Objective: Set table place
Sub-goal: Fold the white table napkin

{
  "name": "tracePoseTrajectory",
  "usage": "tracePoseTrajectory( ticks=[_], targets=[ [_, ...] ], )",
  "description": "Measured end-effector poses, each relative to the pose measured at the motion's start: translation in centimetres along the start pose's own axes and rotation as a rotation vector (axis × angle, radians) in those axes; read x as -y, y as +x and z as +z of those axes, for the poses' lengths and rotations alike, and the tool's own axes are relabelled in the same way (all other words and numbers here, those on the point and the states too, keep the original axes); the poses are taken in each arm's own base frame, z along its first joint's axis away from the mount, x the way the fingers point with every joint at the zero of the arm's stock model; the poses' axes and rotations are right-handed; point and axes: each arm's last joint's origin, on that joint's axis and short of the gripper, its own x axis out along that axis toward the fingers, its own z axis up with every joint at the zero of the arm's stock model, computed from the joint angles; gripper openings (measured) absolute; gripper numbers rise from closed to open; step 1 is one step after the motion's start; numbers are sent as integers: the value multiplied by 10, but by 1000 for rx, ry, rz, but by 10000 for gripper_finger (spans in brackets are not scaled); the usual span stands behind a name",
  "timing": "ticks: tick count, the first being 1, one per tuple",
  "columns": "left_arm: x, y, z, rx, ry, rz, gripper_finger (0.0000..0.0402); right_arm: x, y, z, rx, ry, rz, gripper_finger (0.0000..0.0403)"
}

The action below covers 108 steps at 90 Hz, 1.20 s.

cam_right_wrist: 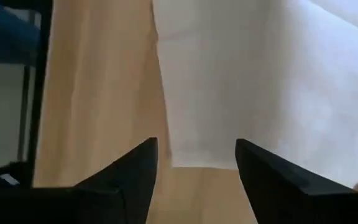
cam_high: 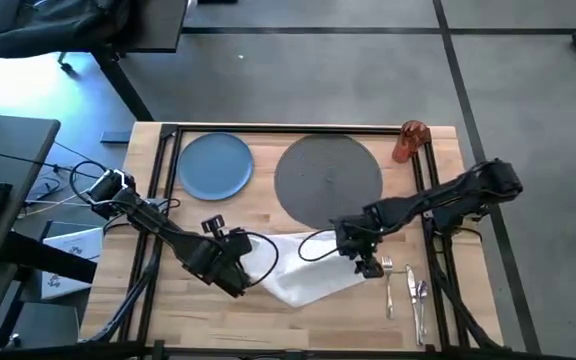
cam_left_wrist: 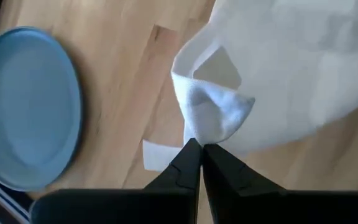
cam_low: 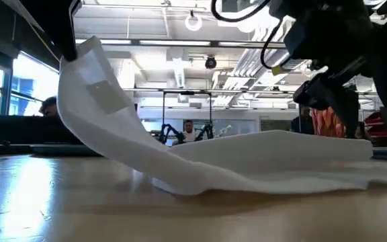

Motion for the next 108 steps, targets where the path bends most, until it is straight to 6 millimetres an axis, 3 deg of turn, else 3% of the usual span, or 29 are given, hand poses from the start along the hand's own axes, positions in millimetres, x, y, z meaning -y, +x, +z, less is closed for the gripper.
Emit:
tracePoseTrajectory(
  ticks=[8,21,36,56,82,94,108],
  targets=[
    [0,0,0,4,2,-2,0,14,-3,-6,-40,166,-99,199],
    [2,0,2,19,-8,-22,0,42,-3,-19,-72,335,-109,208],
    [5,0,3,28,-20,-46,0,69,13,-41,-45,554,96,220],
    [6,-1,4,27,-29,-69,0,72,29,-56,70,653,264,220],
    [8,-1,5,33,-43,-87,0,71,25,-44,319,670,286,217],
    [8,-1,5,33,-39,-88,0,70,25,-42,348,671,278,181],
    [8,-1,5,32,-39,-88,0,65,22,-41,367,647,275,84]
  ],
)
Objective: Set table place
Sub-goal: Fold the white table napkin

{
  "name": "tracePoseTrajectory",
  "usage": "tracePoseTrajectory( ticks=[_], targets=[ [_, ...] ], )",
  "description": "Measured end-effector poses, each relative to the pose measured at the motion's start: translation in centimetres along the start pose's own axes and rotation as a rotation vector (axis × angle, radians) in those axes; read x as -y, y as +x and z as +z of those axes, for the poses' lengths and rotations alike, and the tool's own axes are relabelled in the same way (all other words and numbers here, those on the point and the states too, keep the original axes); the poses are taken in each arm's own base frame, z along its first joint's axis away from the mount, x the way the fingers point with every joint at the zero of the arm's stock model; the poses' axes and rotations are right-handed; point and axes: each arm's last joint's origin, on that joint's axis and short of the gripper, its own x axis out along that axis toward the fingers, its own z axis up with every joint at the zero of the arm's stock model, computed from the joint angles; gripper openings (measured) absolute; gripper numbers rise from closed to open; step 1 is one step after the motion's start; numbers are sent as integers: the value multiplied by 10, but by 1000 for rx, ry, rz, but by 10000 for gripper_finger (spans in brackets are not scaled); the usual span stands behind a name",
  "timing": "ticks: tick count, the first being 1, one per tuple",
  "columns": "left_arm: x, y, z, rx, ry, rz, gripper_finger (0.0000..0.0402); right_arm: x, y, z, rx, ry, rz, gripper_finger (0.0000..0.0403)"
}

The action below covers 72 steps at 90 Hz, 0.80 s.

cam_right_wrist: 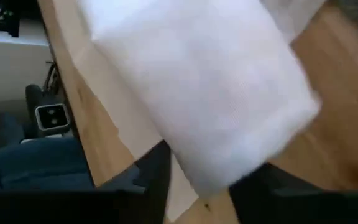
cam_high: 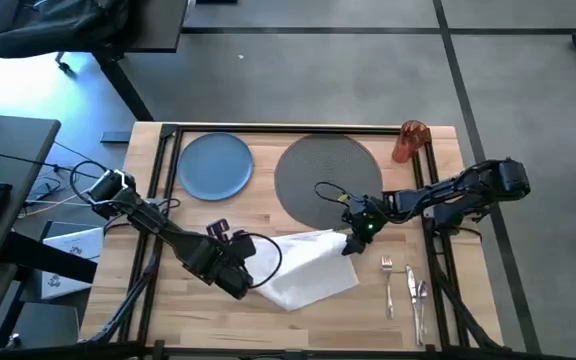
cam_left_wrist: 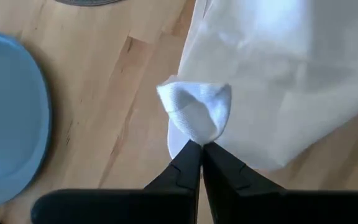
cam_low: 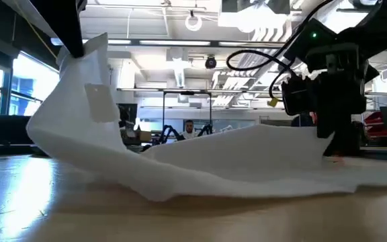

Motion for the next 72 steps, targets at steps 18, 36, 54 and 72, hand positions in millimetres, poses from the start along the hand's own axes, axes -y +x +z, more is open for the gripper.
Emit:
tracePoseTrajectory(
  ticks=[18,36,54,72],
  targets=[
    [-1,-1,0,0,-2,-2,0,-23,-11,5,101,-112,27,7],
    [-12,-30,19,123,-79,-33,0,-60,-41,11,200,-224,-67,1],
    [-55,-64,42,397,-195,128,0,-115,-114,18,474,-357,-416,0],
    [-83,-52,47,355,-60,314,0,-143,-146,11,567,-463,-633,0]
  ],
)
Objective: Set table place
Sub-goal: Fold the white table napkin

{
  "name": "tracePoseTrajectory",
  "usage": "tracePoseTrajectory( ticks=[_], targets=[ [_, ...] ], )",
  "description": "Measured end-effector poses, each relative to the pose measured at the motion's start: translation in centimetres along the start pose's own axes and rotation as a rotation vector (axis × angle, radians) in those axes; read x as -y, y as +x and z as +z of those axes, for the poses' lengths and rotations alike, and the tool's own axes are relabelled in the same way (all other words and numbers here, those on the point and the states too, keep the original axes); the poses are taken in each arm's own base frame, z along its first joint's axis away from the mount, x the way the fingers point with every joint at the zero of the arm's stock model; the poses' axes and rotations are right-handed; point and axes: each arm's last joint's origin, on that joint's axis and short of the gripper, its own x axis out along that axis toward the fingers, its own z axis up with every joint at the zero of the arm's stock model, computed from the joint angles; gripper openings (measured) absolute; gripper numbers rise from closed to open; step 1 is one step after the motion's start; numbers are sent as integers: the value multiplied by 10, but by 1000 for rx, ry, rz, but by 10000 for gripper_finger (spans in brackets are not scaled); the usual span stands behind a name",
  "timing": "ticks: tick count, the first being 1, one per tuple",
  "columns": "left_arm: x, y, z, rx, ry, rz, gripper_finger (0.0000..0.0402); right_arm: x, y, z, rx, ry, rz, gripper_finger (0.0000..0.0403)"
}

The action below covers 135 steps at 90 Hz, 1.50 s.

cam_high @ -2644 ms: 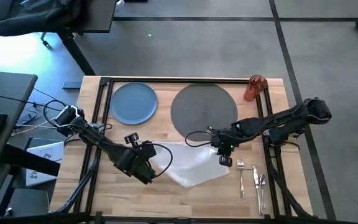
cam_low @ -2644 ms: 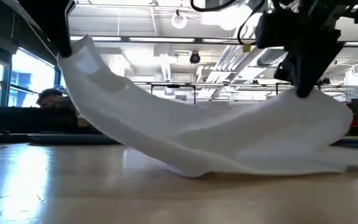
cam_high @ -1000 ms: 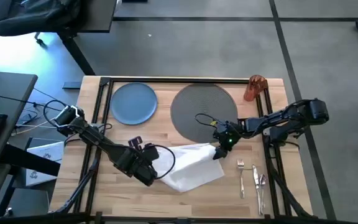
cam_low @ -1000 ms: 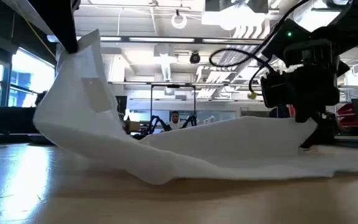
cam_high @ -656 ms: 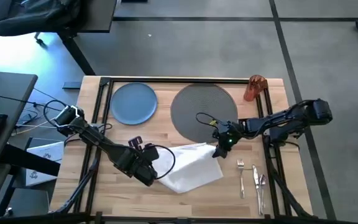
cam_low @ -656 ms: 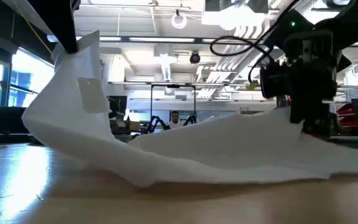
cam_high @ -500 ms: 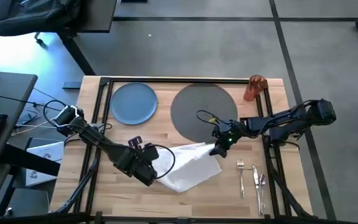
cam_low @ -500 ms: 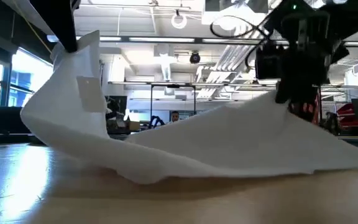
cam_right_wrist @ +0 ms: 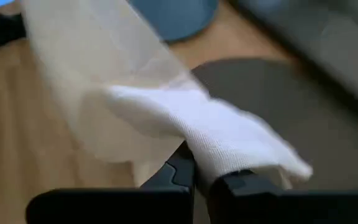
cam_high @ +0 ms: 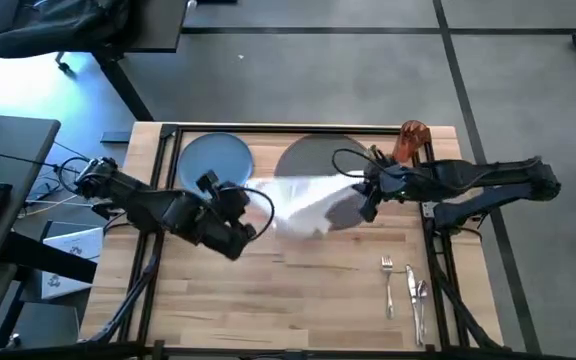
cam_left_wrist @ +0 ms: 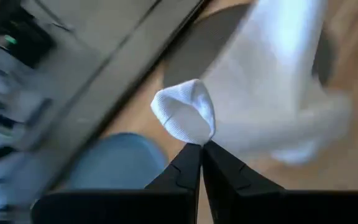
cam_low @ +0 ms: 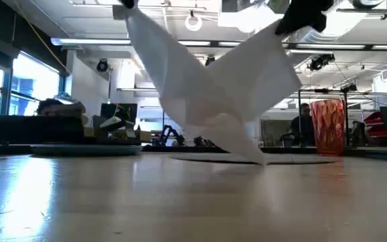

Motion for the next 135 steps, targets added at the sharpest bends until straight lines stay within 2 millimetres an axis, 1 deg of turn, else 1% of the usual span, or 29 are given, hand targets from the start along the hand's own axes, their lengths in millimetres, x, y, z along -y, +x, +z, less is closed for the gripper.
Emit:
tracePoseTrajectory(
  ticks=[4,9,16,23,29,34,42,48,57,63,68,73,82,93,100,108,116,122,130,135],
  targets=[
    [4,10,-7,-36,36,-5,2,-4,3,-7,-25,-15,29,0],
    [14,22,-17,-81,59,-45,8,-11,12,-24,-88,-29,65,0],
    [31,37,-34,-152,74,-148,24,-24,26,-51,-176,-42,119,0],
    [47,46,-53,-227,97,-286,46,-37,39,-79,-250,-74,182,0],
    [57,49,-68,-288,120,-380,67,-46,48,-101,-304,-96,241,0],
    [61,47,-79,-333,134,-407,84,-52,54,-116,-347,-112,277,0],
    [66,43,-90,-363,119,-424,110,-60,60,-132,-399,-110,325,0],
    [69,38,-93,-355,84,-435,124,-64,62,-139,-433,-109,328,0],
    [79,32,-88,-262,20,-478,140,-68,64,-141,-437,-119,334,0],
    [84,30,-85,-188,-10,-476,145,-70,64,-140,-430,-115,341,0],
    [90,33,-84,-150,-2,-465,147,-71,65,-139,-422,-110,347,0],
    [96,40,-86,-143,39,-436,147,-71,65,-138,-415,-102,352,0],
    [107,60,-91,-178,72,-374,147,-71,66,-137,-416,-80,356,0],
    [118,96,-97,-322,65,-364,147,-73,65,-136,-437,-67,385,0],
    [122,117,-101,-400,56,-354,147,-73,64,-137,-468,-41,405,0],
    [124,137,-105,-473,48,-338,143,-74,63,-138,-491,-13,411,0],
    [124,149,-104,-510,54,-354,123,-78,59,-133,-490,-18,417,0],
    [125,154,-104,-531,84,-400,93,-79,55,-128,-486,-25,407,0],
    [125,155,-101,-532,137,-467,31,-81,50,-121,-482,-35,393,0],
    [121,151,-97,-530,155,-491,11,-81,47,-117,-487,-46,376,0]
  ],
)
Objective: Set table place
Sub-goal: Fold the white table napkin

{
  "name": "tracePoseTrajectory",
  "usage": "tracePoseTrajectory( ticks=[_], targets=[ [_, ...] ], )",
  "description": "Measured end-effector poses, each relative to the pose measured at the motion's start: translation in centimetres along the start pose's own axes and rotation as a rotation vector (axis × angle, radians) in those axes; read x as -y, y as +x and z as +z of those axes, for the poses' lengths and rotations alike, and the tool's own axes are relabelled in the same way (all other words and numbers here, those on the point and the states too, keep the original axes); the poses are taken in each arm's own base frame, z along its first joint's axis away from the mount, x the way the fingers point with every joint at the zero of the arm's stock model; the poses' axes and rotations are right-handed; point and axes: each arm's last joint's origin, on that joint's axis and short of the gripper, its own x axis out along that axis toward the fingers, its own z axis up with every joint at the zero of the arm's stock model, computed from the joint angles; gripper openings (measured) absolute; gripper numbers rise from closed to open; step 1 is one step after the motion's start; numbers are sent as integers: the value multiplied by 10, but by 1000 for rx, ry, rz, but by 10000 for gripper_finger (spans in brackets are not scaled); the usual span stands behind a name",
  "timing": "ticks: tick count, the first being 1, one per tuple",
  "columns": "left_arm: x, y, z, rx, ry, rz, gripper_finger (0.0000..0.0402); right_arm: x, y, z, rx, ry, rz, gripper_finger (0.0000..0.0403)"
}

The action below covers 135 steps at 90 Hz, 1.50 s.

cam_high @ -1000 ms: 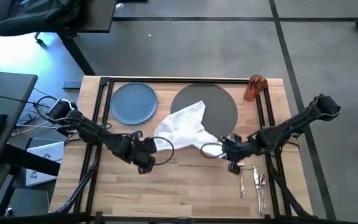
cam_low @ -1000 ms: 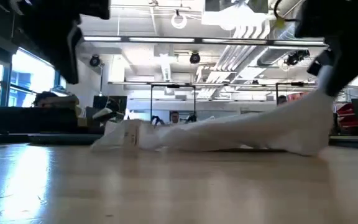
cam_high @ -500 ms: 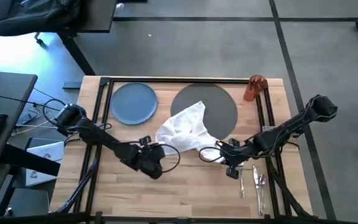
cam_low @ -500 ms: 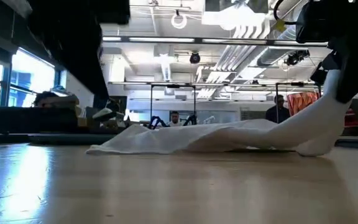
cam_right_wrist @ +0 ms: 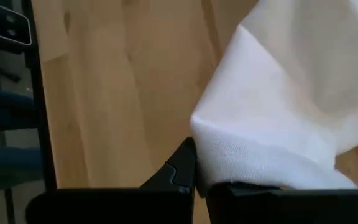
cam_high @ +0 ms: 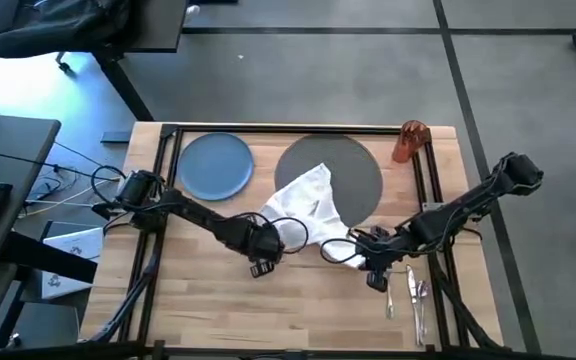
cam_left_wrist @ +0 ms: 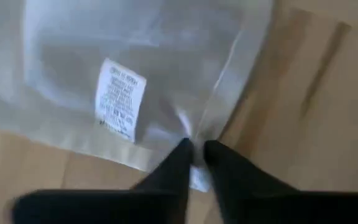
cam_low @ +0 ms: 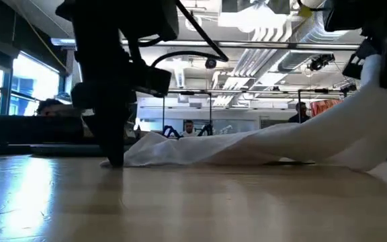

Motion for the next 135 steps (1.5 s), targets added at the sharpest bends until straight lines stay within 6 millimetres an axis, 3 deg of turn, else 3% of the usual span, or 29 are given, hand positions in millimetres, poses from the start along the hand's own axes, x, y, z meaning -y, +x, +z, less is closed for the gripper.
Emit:
tracePoseTrajectory(
  ticks=[9,23,38,53,61,71,85,96,121,135],
  targets=[
    [-4,-19,-8,-31,48,38,3,-2,-10,3,2,-25,-68,0],
    [-10,-75,-19,77,31,39,0,-5,-23,7,13,-80,-156,0],
    [-10,-103,-43,153,56,-44,0,-7,-12,-1,-48,-166,-71,0],
    [-5,-99,-65,129,19,-79,0,-1,16,-27,-215,-286,-15,10],
    [1,-100,-70,134,-2,-90,0,2,25,-36,-327,-292,33,44],
    [8,-100,-74,143,-16,-108,0,-2,20,-35,-394,-281,90,101],
    [15,-102,-76,167,-35,-138,0,-18,9,-24,-304,-292,115,177],
    [14,-102,-76,165,-52,-140,0,-39,12,-26,-139,-410,220,213],
    [14,-102,-75,164,-57,-142,0,-61,64,-60,-107,-537,168,205],
    [14,-102,-75,150,-64,-154,0,-67,95,-67,-88,-497,106,182]
  ],
)
